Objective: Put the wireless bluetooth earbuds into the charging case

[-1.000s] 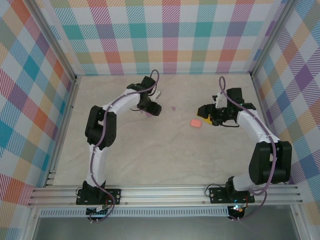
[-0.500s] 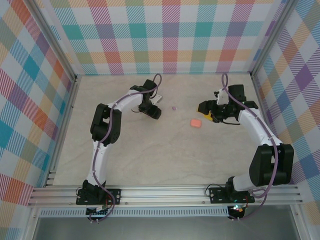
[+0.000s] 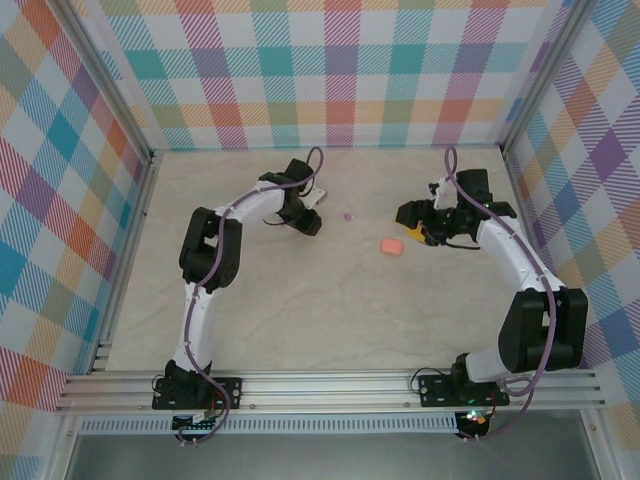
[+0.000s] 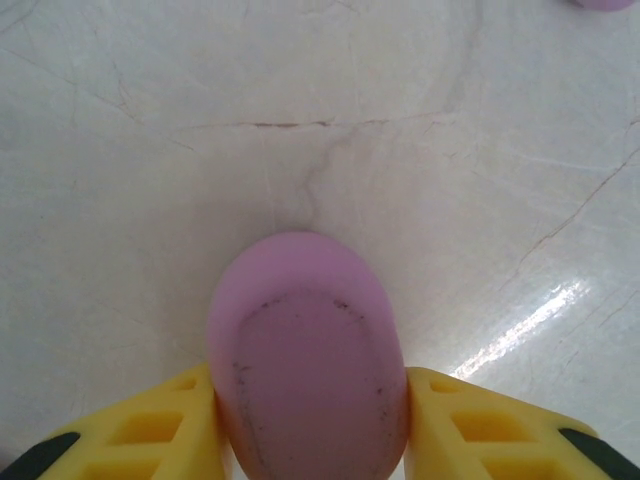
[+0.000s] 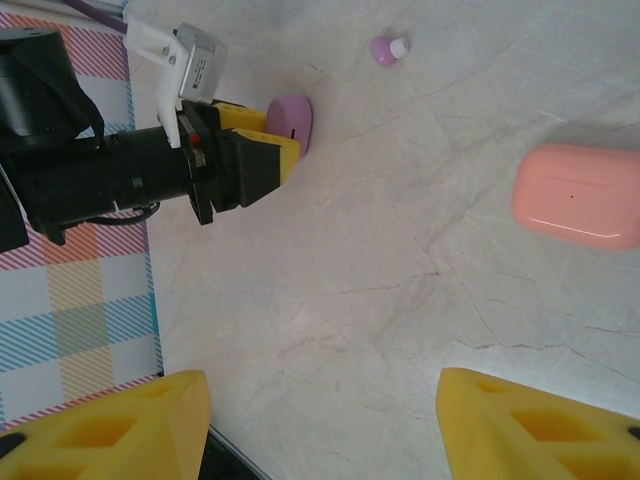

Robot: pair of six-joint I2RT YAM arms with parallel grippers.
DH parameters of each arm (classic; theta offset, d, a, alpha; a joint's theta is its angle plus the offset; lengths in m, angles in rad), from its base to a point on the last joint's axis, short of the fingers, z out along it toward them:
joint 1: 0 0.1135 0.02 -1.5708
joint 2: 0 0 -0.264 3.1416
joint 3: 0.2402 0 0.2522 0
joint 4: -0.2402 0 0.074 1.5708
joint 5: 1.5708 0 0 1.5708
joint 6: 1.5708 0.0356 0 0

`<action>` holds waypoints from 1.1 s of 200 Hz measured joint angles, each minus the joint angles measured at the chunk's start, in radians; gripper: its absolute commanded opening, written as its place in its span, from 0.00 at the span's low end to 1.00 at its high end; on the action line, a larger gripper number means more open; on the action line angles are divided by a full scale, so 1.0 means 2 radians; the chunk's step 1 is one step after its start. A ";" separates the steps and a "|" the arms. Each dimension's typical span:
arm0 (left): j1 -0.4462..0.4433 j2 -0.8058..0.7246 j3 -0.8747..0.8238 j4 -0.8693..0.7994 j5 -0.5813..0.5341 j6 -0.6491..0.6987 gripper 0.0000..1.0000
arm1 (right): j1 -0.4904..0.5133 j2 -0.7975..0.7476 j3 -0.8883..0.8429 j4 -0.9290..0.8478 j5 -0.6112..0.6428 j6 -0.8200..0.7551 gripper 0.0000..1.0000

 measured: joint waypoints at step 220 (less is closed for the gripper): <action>-0.122 -0.444 -0.422 0.396 -0.017 0.060 0.29 | 0.064 -0.012 -0.038 0.134 -0.080 0.271 0.64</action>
